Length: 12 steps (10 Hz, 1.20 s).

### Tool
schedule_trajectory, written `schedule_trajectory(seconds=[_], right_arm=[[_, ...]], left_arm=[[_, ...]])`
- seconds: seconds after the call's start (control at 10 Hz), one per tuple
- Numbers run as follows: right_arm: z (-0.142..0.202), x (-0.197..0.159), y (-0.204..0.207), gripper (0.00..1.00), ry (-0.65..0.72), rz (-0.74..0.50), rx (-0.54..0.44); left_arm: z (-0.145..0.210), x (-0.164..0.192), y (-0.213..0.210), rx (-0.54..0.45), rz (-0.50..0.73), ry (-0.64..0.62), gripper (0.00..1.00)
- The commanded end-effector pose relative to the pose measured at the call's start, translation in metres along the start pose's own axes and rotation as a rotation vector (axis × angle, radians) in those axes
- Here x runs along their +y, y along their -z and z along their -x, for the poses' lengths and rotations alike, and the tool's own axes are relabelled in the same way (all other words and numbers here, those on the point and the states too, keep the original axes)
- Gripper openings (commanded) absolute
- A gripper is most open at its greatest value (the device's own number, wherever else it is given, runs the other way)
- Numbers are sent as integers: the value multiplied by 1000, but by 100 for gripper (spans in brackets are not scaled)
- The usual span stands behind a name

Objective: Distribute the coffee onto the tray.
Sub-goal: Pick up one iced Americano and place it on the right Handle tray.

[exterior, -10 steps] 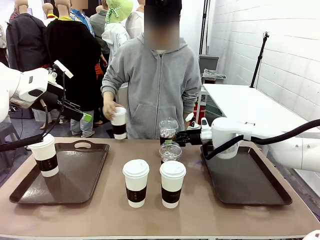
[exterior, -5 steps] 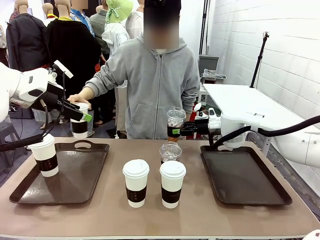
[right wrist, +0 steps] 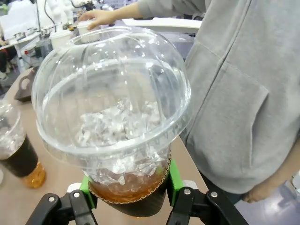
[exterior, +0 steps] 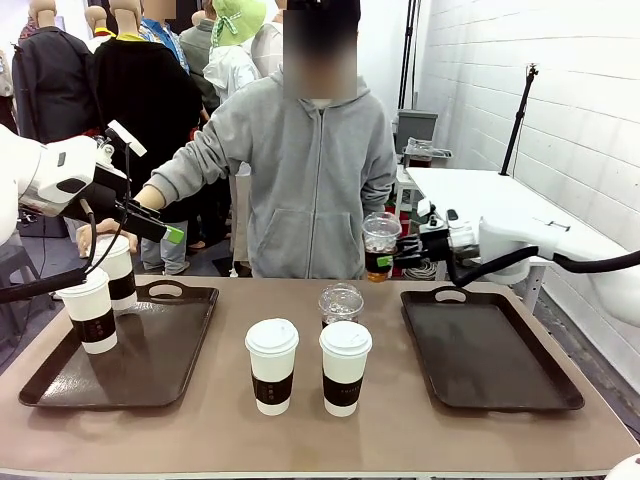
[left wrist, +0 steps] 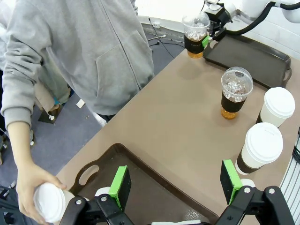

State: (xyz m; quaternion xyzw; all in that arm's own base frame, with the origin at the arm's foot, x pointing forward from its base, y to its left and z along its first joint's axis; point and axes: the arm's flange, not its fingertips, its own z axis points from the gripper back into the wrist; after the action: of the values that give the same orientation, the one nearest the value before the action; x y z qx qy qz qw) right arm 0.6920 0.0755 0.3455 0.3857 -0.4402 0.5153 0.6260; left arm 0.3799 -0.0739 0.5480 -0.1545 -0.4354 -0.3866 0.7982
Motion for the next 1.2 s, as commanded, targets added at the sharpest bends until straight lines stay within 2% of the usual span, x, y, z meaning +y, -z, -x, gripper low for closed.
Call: schedule_trajectory(seconds=[0.0,0.3,0.5,0.6,1.1], right_arm=[[-17,-8,-27,67,12,-46,37],[-8,-12,-57,67,42,-77,96],[-13,-5,-41,67,56,-80,79],[5,-12,-59,67,31,-71,78],[14,-10,-61,67,33,-75,98]], left_arm=[[2,2,1,-1,6,-5,100],[2,2,1,-1,6,-5,100],[2,2,1,-1,6,-5,100],[2,2,1,-1,6,-5,100],[2,2,1,-1,6,-5,100]])
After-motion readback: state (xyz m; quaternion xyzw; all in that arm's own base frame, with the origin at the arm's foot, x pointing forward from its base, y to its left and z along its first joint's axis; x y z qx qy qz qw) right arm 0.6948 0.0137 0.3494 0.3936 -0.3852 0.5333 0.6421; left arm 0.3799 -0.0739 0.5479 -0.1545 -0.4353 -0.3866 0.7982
